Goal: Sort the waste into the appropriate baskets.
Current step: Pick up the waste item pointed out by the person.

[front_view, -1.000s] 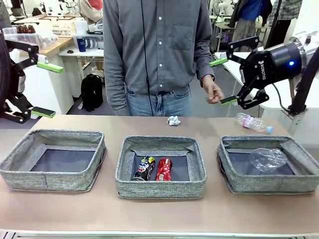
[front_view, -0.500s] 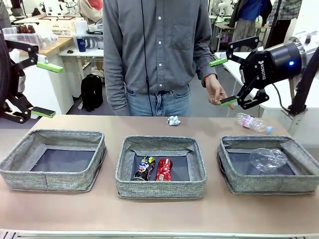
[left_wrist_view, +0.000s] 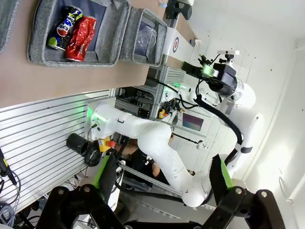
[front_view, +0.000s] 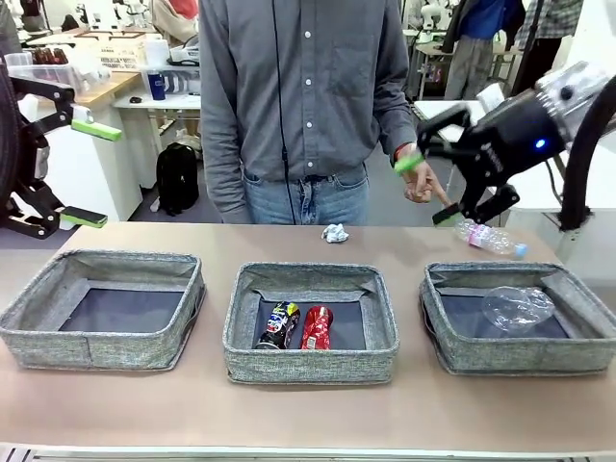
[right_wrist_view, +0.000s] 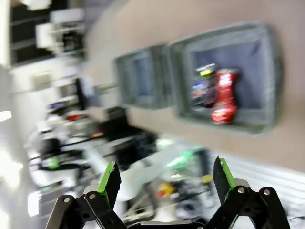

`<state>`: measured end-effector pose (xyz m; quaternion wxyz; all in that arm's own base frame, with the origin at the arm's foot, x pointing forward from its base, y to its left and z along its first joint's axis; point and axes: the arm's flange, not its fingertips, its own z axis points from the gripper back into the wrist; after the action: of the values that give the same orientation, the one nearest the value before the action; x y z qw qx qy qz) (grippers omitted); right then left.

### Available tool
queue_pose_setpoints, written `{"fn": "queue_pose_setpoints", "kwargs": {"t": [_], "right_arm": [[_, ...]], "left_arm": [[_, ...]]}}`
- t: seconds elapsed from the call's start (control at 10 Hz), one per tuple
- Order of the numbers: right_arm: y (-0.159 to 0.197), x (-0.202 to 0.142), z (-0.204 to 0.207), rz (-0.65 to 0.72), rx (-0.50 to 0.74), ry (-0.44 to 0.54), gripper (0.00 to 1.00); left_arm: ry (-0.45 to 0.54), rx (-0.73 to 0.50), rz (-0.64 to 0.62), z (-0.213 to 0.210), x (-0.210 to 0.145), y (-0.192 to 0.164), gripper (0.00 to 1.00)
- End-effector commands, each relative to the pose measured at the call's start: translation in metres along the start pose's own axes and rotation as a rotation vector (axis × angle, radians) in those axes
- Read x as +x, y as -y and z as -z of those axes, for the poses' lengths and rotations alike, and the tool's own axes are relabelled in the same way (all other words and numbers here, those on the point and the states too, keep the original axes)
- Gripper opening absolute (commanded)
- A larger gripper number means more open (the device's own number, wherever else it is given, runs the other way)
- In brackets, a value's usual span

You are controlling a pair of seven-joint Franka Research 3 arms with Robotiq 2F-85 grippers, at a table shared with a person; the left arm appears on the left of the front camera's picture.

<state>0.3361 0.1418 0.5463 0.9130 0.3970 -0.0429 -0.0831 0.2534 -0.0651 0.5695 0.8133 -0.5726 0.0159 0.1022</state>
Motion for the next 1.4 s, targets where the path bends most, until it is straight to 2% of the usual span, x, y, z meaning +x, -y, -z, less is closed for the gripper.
{"fn": "queue_pose_setpoints", "kwargs": {"t": [0.0,0.1,0.3,0.4,0.5,0.6,0.7,0.8,0.9,1.0,1.2,1.3], "right_arm": [[0.012,0.011,0.011,-0.417,-0.897,0.593,1.0],[0.023,0.022,0.007,-0.554,-0.959,0.596,1.0],[0.048,0.043,-0.003,-0.785,-1.038,0.542,1.0],[0.058,0.051,-0.011,-0.826,-1.055,0.568,1.0],[0.069,0.059,-0.023,-0.791,-1.12,0.585,1.0],[0.072,0.059,-0.035,-0.559,-1.202,0.725,1.0],[0.052,0.053,-0.018,-0.61,-0.805,0.217,1.0],[0.052,0.053,-0.018,-0.61,-0.805,0.217,1.0],[0.061,0.059,-0.034,-0.67,-0.91,0.333,1.0],[0.066,0.079,-0.039,-0.608,-0.9,0.293,1.0],[0.085,0.154,-0.043,-0.622,-0.829,0.214,1.0],[0.098,0.189,-0.039,-0.65,-0.828,0.123,1.0]], "left_arm": [[-0.003,-0.021,0.021,0.003,-0.001,-0.001,1.0],[-0.003,-0.021,0.021,0.003,-0.001,-0.001,1.0],[-0.003,-0.021,0.021,0.003,-0.001,-0.001,1.0],[-0.003,-0.021,0.021,0.003,-0.001,-0.001,1.0],[-0.003,-0.021,0.021,0.003,-0.001,-0.001,1.0],[-0.003,-0.021,0.021,0.003,-0.001,-0.001,1.0],[-0.003,-0.021,0.021,0.003,-0.001,-0.001,1.0],[-0.003,-0.021,0.021,0.003,-0.001,-0.001,1.0],[-0.003,-0.021,0.021,0.003,-0.001,-0.001,1.0],[-0.003,-0.021,0.021,0.003,-0.001,-0.001,1.0],[-0.003,-0.021,0.021,0.003,-0.001,-0.001,1.0],[-0.003,-0.021,0.021,0.003,-0.001,-0.001,1.0]]}}
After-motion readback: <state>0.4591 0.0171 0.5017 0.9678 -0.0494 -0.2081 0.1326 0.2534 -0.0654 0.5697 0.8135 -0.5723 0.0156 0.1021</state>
